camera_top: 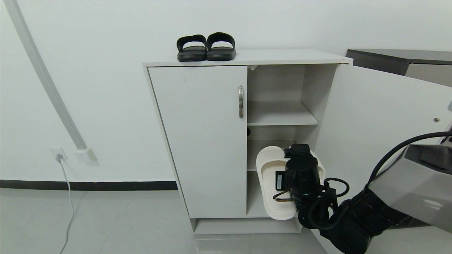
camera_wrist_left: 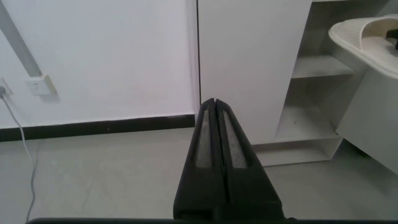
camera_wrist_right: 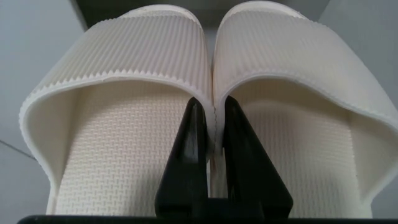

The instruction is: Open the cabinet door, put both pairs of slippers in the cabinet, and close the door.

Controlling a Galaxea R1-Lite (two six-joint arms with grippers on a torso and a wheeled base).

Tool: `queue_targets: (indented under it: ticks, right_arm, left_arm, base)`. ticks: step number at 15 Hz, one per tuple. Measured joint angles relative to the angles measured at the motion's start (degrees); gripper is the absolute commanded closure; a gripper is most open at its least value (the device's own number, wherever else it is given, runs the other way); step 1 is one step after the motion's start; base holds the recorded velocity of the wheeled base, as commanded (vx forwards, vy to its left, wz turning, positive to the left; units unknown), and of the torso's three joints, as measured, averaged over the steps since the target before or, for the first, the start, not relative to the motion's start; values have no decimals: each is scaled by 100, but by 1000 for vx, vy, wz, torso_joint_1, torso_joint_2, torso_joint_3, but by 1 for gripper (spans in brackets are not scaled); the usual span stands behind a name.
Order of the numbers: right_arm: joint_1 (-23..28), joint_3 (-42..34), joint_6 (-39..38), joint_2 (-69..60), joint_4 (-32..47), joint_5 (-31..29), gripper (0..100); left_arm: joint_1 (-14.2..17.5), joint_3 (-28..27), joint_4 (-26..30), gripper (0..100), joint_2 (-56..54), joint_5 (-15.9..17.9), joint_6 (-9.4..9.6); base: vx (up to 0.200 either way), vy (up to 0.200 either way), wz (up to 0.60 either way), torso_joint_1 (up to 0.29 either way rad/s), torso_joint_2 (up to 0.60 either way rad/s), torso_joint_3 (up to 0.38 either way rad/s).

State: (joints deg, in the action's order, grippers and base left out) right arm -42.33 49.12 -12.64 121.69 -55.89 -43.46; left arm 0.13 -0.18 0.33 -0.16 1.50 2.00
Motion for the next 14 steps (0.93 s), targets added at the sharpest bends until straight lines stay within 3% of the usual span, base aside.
queue_targets:
  ticks: [4, 9, 14]
  right_arm:
    - [11, 33, -73, 116, -5, 5, 100]
    - [-26, 16, -77, 397, -421, 33, 100]
    - [-191, -69, -55, 833, -922, 433, 100]
  left_arm:
    - [-4, 0, 2, 100, 0, -2, -1]
    - [-6, 0, 2, 100, 2, -2, -22]
    - [0, 0, 2, 100, 5, -2, -17]
  base:
    - [0, -200, 0, 1, 2, 4]
    - [0, 0, 0, 0, 0, 0]
    - [0, 0, 0, 0, 0, 0]
